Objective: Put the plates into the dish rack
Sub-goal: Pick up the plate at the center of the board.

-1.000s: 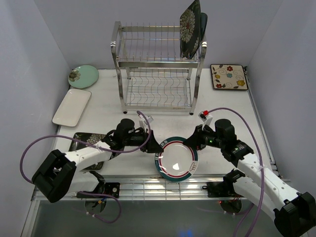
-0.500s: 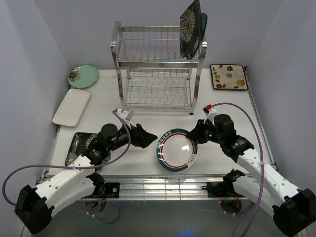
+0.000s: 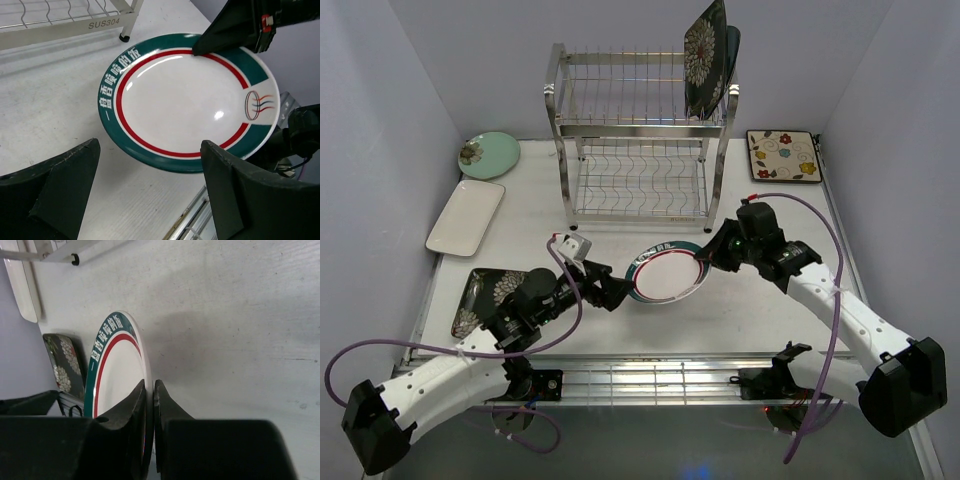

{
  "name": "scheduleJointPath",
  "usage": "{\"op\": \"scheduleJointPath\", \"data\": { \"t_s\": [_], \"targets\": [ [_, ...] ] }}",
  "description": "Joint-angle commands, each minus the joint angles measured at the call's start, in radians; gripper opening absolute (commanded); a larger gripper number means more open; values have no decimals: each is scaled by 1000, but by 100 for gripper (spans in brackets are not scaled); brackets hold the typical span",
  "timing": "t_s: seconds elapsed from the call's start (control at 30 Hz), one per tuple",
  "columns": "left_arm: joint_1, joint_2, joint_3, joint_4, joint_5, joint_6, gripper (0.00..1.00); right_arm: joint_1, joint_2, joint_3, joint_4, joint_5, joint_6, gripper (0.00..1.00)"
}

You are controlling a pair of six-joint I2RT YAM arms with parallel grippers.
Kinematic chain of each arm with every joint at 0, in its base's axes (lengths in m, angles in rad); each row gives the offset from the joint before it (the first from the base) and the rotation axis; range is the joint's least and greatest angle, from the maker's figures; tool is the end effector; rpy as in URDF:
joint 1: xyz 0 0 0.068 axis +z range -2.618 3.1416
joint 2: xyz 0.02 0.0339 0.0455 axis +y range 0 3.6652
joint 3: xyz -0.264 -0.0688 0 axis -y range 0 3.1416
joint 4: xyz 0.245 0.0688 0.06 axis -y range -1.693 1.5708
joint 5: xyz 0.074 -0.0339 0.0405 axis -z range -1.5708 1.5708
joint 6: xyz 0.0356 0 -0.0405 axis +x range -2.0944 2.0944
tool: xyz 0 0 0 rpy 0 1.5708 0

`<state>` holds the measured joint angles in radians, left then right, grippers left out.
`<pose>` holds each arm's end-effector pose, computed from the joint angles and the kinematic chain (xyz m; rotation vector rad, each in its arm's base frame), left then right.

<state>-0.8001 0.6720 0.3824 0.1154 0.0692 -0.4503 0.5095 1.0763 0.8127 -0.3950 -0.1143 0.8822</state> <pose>0.1189 -0.1260 0.2464 0.3742 1.8093 -0.9591 0.2018 0.1174 0.2730 0.3743 2.3450 0.8508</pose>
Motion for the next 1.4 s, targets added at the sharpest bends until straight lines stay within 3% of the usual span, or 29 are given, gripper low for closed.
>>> {"op": "scheduleJointPath", "data": {
  "t_s": [0.0, 0.3, 0.47, 0.5, 0.53, 0.63, 0.8, 1.0, 1.2, 1.37],
  "targets": [
    [-69, 8, 16, 18, -130, 75, 91, -3, 25, 115, -111, 50, 202, 8],
    [-284, -52, 29, 36, -362, 235, 91, -6, 57, 143, -127, 38, 229, 8],
    [-341, -28, 101, 40, -321, 349, 91, -25, 91, 157, -128, 1, 204, 8],
    [-344, -17, 110, 36, -277, 419, 91, -31, 106, 161, -128, -13, 196, 8],
    [-349, -3, 121, 35, -178, 448, 98, -32, 114, 169, -133, -36, 181, 8],
    [-366, 75, 165, 20, -89, 570, 98, -32, 134, 207, -188, -42, 152, 8],
    [-373, 187, 216, 6, -160, 676, 98, -32, 137, 342, -323, -25, 74, 8],
    [-390, 215, 250, 1, -176, 757, 98, -32, 195, 470, -386, -76, -23, 8],
    [-409, 251, 279, 3, -333, 814, 98, -32, 235, 482, -378, -133, -78, 8],
    [-412, 248, 273, 17, -371, 841, 98, -34, 211, 431, -354, -142, -112, 8]
  ]
}}
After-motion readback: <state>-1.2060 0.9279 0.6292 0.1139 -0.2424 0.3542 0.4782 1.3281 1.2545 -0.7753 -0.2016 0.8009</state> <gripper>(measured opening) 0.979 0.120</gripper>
